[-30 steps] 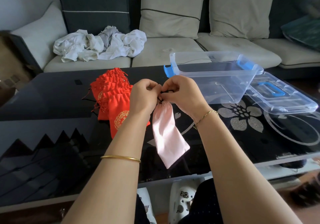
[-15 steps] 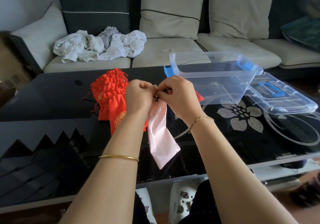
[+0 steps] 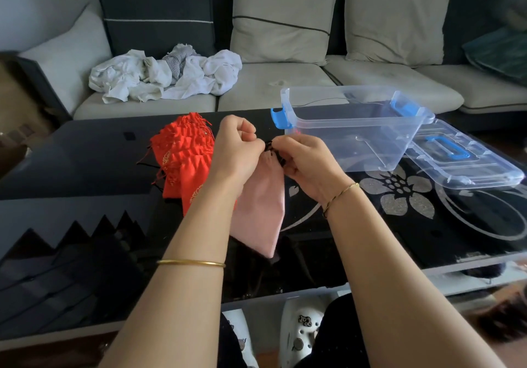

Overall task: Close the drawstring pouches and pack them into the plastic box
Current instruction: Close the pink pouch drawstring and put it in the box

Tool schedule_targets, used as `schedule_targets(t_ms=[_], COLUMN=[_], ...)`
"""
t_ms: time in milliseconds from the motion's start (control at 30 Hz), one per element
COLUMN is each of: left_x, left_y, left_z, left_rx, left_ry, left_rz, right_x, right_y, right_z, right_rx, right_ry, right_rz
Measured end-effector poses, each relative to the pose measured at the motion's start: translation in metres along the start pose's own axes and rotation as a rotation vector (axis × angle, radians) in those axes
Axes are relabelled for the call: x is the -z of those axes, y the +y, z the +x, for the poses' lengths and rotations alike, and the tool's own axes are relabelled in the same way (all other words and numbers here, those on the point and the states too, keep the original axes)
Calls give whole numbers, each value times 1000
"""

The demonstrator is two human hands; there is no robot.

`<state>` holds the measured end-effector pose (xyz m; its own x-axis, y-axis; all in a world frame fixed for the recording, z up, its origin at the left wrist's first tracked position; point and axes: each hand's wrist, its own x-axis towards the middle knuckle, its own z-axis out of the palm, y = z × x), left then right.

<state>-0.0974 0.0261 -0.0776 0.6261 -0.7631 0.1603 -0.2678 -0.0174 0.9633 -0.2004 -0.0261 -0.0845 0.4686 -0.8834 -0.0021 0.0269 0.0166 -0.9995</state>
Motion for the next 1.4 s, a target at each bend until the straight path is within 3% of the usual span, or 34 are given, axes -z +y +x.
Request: schedule_targets(t_ms=[133, 333, 733, 900, 1200, 1400], left_x=[-1, -2, -6, -4, -12, -14], left_y=[0, 6, 1, -8, -6, -6], left_z=[-1, -8, -4, 3, -1, 6], left_rx=[-128, -120, -236, -303, -288, -12], left_ry=[-5, -50, -13, 48, 52, -27], left_rz=[131, 119, 287, 439, 454, 88], right_x=[3, 7, 9, 15, 27, 30], right_y=[2, 3, 4, 0, 19, 28], right_z=[1, 3, 3, 2, 9, 0], right_rx=[-151, -173, -110, 101, 56, -28], right_ry=[-53, -33, -22, 167, 274, -55], right_rz=[233, 261, 129, -370, -253, -129])
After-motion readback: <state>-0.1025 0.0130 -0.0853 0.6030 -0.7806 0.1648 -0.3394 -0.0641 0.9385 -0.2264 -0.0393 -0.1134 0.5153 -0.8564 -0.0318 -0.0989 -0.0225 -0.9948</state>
